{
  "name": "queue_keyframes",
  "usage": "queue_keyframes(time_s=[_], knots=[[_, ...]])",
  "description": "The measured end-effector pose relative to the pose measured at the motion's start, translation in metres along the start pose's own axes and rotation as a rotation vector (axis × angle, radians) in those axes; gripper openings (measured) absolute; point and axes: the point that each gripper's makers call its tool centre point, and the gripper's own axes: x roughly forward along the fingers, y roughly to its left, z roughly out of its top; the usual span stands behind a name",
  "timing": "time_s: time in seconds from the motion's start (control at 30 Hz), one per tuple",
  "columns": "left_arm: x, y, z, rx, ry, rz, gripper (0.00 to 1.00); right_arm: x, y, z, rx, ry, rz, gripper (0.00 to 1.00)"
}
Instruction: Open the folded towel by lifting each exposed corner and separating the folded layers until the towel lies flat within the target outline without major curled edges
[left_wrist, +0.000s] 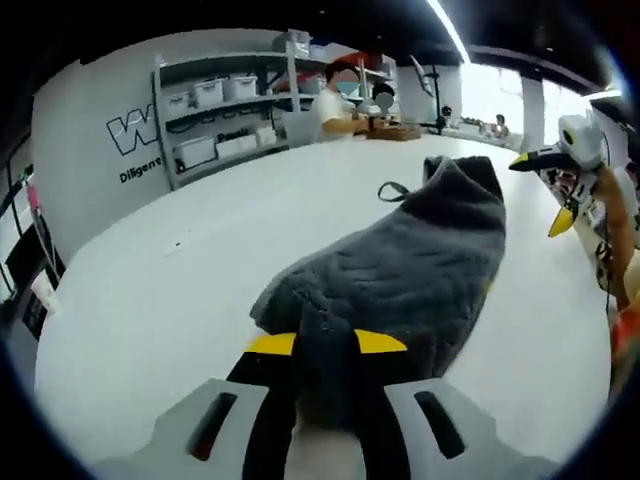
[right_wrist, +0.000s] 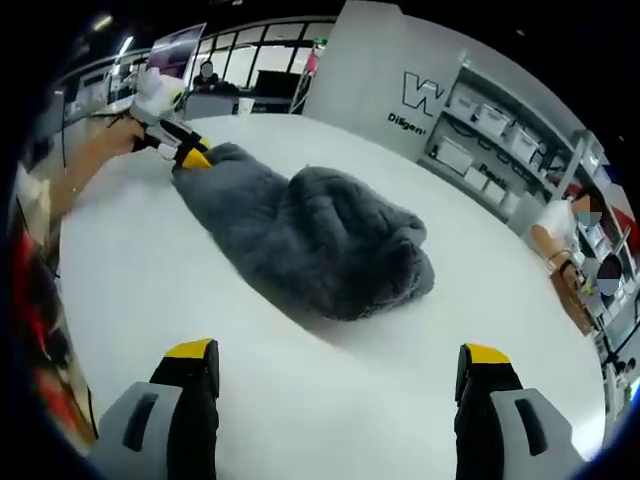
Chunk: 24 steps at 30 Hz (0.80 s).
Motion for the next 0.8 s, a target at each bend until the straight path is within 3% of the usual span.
queue_keyframes(time_s=[0.2, 0.8], knots=[[-0.001, 0.010, -0.002, -0.006, -0.005, -0.001, 0.12, -0.001, -0.001, 0.001, 0.003, -0.003, -0.003, 0.99], [-0.014, 0.068, -0.019, -0.073, 0.001, 0.118, 0.12, 0.003, -0.007, -0.005, 0.038, 0.012, -0.016, 0.99]])
